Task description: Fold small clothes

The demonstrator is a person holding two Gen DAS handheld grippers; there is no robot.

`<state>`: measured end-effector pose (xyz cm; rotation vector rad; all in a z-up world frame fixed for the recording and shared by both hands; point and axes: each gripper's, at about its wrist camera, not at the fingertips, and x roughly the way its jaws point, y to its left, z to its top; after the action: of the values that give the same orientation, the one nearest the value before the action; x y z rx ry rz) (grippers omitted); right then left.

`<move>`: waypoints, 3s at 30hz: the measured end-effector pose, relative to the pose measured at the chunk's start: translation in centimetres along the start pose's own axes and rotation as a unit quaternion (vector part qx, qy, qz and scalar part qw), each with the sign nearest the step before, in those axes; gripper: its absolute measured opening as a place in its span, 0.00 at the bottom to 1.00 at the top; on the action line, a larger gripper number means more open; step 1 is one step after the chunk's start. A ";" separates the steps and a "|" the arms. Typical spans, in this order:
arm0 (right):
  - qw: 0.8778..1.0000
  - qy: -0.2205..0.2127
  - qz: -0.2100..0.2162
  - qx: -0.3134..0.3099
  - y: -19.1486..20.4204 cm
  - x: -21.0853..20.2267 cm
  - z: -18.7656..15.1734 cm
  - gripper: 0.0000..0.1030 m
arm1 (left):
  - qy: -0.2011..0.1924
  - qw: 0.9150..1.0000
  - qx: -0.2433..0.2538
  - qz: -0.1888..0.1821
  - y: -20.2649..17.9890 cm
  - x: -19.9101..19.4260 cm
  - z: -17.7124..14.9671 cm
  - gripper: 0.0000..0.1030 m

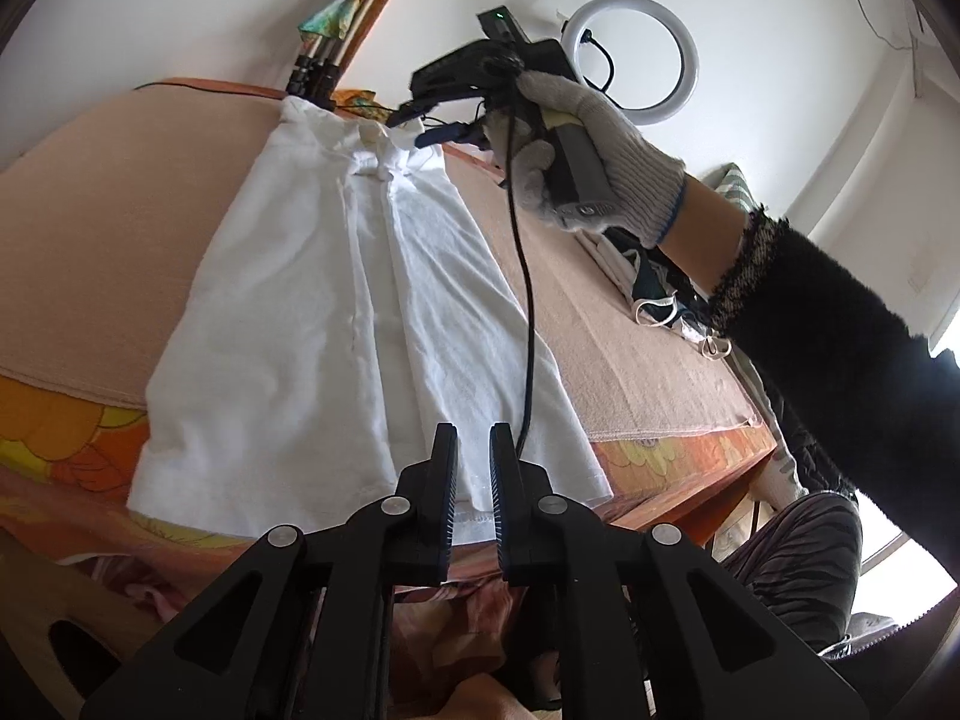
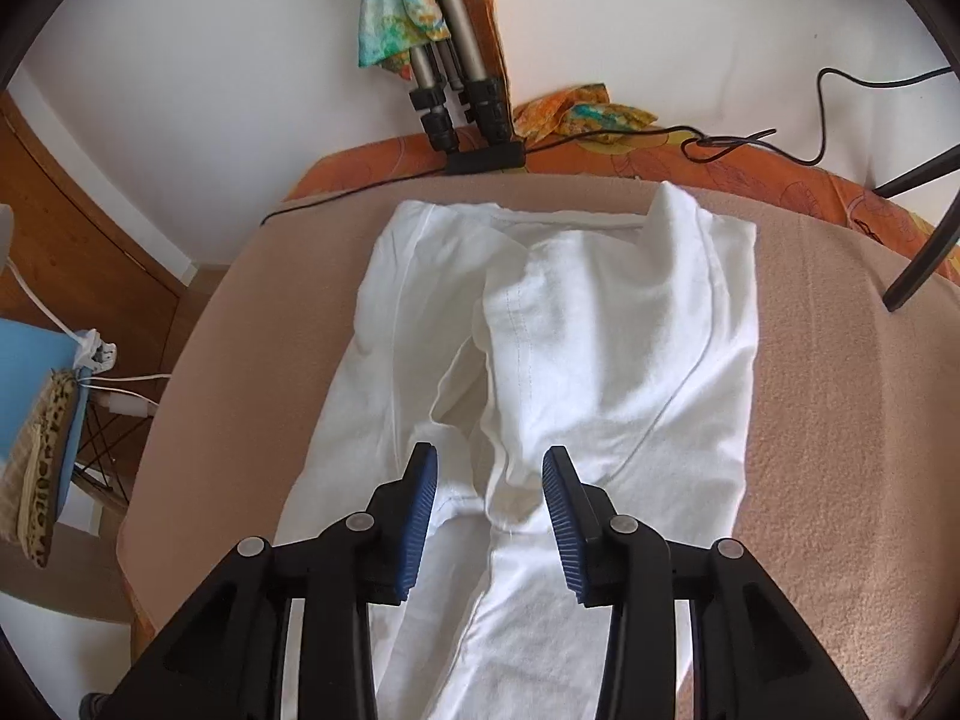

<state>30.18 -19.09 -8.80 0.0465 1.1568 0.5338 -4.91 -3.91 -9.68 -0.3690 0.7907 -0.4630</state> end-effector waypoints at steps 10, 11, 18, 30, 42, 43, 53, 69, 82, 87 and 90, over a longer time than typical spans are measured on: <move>0.998 -0.044 0.034 -0.004 -2.2 -11.1 -9.7 0.39 | 0.023 0.997 0.042 0.063 4.0 -4.9 3.7 0.34; 0.998 -0.043 0.037 -0.002 -2.4 -11.9 -11.1 0.39 | 0.033 0.996 0.042 0.068 4.6 -4.9 4.0 0.34; 0.997 0.018 0.062 0.036 -4.2 -11.9 -22.3 0.38 | 0.083 0.995 -0.004 0.057 8.0 -3.9 3.9 0.34; 0.995 0.040 0.084 0.040 -3.6 -10.6 -28.6 0.36 | 0.126 0.990 -0.020 0.053 8.5 -2.2 3.0 0.34; 0.992 0.046 0.109 0.034 -2.9 -10.0 -29.2 0.00 | 0.110 0.993 -0.029 0.035 8.3 -2.8 2.5 0.03; 0.992 0.043 0.114 0.035 -3.1 -10.3 -29.3 0.00 | 0.108 0.993 -0.023 0.036 8.0 -2.9 2.4 0.03; 0.991 0.049 0.121 0.028 -3.0 -10.2 -29.6 0.04 | 0.123 0.991 -0.019 0.050 8.6 -2.6 2.4 0.22; 0.982 0.054 0.174 0.052 -3.7 -9.5 -30.0 0.02 | 0.125 0.991 -0.057 0.004 8.8 -2.3 2.7 0.03; 0.954 0.008 0.261 0.145 -6.4 -11.0 -27.1 0.01 | 0.063 0.995 -0.064 -0.031 7.7 -1.9 9.7 0.03; 0.957 -0.007 0.254 0.144 -7.0 -11.2 -24.0 0.01 | 0.049 0.996 -0.065 -0.027 8.2 -0.1 12.2 0.03; 0.958 -0.017 0.246 0.147 -7.8 -10.9 -21.5 0.01 | 0.043 0.996 -0.071 -0.018 9.0 1.0 13.5 0.03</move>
<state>11.04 -35.54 -10.77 0.6118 1.1852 0.7900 8.14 5.01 -5.80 -0.4999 0.9040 -0.4599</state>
